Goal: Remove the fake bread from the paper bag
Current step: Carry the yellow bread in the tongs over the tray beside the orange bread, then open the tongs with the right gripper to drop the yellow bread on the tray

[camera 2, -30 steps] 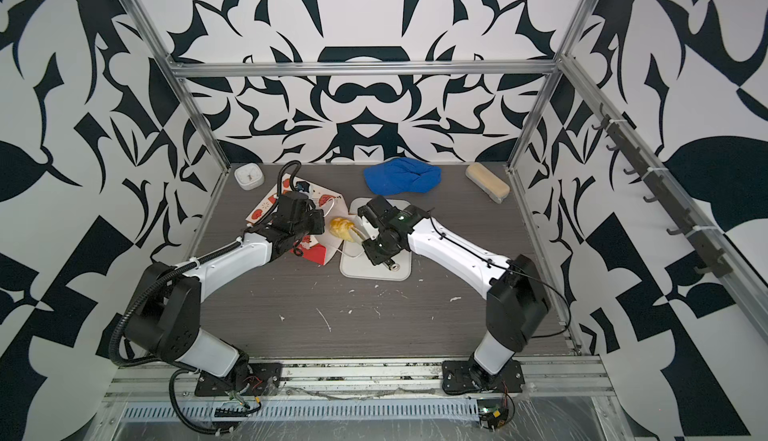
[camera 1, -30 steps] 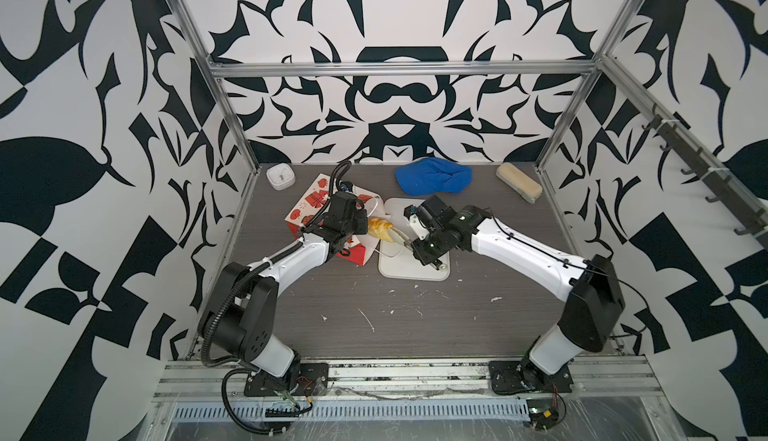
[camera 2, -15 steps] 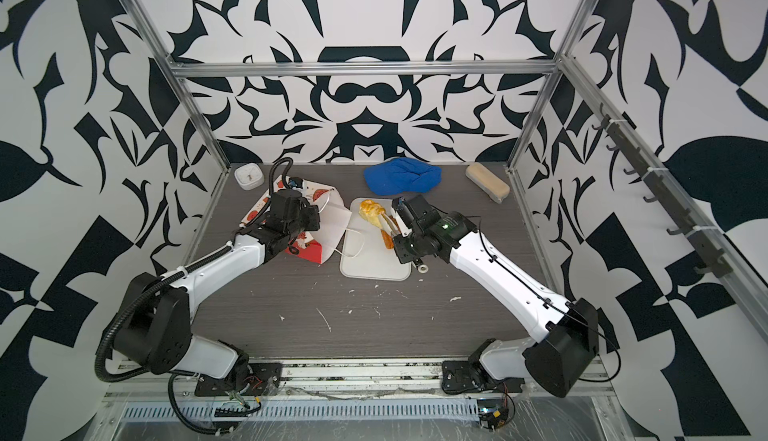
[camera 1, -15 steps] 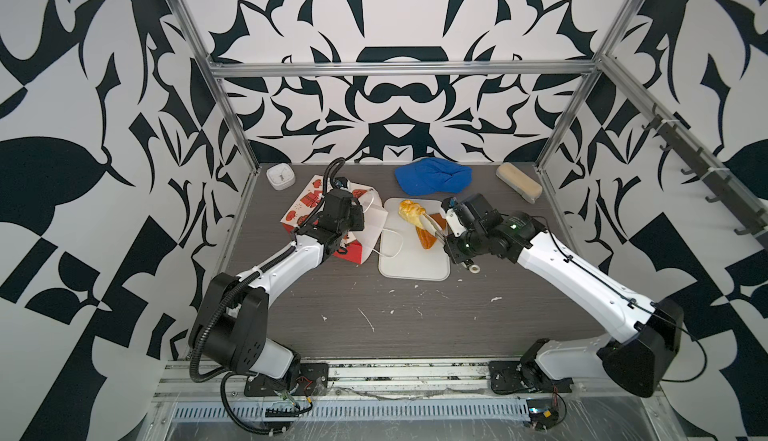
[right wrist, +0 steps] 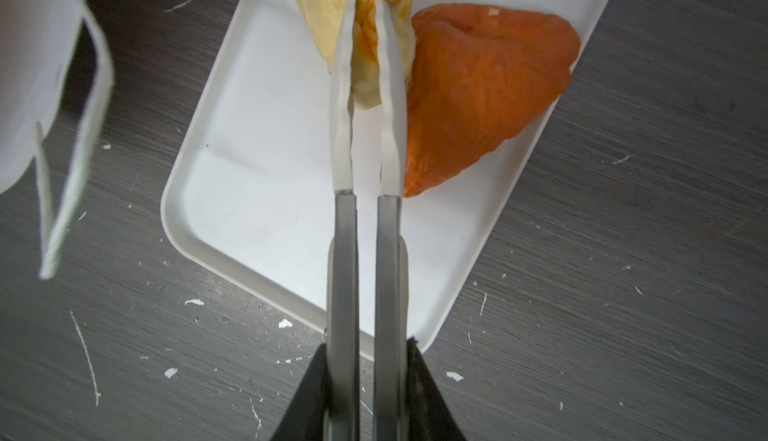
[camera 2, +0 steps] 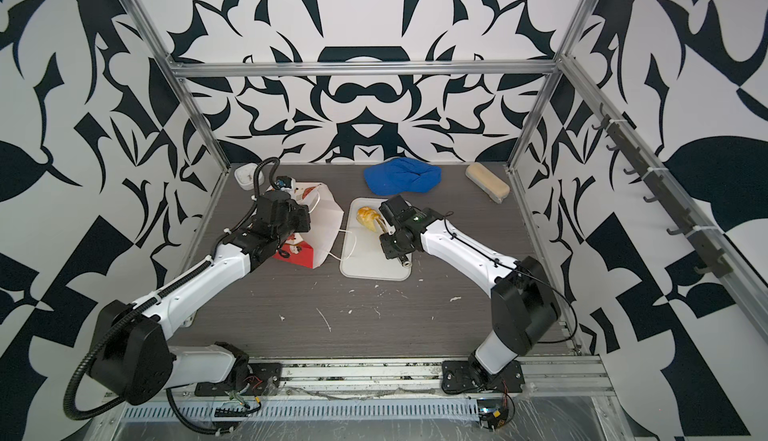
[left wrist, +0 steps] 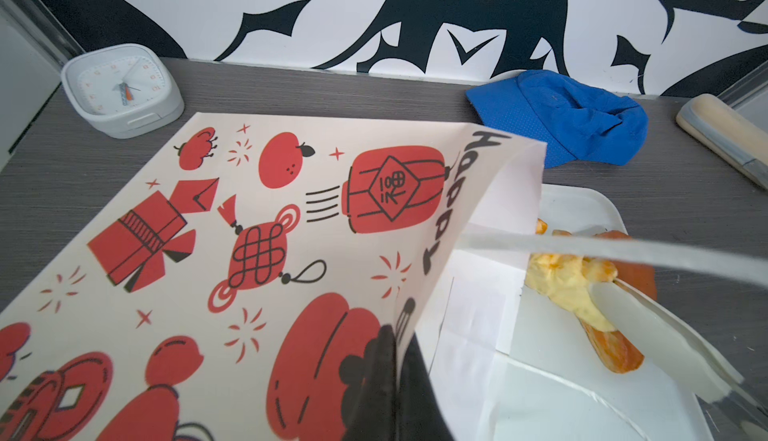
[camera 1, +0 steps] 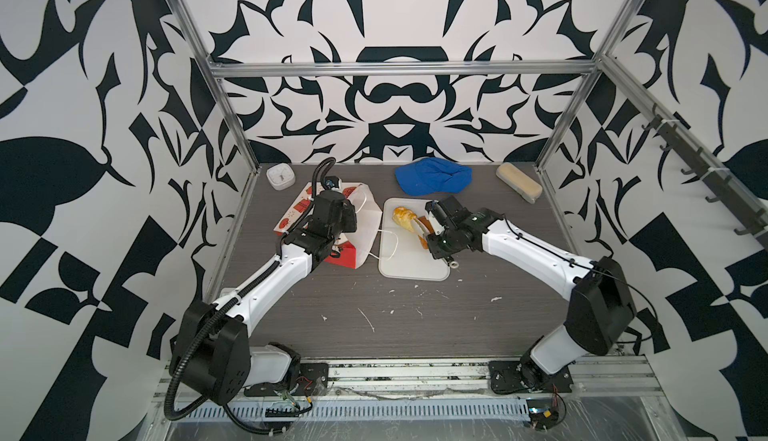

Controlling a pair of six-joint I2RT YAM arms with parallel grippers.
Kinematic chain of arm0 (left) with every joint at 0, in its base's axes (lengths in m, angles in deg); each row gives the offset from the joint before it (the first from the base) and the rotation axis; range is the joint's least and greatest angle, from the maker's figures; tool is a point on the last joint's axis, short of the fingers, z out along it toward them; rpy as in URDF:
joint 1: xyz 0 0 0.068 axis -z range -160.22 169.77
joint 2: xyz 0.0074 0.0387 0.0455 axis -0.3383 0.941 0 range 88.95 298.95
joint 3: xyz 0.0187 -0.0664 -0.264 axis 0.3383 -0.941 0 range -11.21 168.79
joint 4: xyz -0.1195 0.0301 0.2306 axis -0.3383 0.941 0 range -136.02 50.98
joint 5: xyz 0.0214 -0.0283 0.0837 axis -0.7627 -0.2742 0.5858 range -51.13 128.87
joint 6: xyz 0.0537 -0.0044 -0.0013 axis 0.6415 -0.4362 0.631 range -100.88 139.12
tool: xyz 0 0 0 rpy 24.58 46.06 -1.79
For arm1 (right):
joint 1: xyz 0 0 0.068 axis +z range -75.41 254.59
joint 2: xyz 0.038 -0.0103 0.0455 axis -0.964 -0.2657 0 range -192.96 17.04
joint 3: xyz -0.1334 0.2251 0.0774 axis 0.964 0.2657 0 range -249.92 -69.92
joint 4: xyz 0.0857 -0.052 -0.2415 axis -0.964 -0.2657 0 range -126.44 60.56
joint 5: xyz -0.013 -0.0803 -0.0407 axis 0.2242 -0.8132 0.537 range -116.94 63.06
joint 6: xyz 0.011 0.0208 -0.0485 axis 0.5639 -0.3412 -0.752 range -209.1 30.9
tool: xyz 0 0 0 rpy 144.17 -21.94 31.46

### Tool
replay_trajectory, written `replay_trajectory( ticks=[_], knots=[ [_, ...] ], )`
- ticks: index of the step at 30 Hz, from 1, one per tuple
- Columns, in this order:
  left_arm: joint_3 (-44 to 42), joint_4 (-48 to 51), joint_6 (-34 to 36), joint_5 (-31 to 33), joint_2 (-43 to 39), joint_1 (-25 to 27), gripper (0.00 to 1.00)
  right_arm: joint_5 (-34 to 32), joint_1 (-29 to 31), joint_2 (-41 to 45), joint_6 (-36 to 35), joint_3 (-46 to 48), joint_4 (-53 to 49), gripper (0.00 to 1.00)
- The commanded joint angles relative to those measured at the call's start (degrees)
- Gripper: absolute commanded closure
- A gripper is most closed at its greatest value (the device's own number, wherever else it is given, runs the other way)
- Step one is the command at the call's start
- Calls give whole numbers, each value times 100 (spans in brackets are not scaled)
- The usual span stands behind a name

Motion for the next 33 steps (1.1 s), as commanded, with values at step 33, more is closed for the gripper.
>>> replay_trajectory(
  ticks=[33],
  knots=[
    [-142, 6, 81, 22, -70, -42, 97, -294, 337, 839, 832, 435, 457, 53]
  ],
)
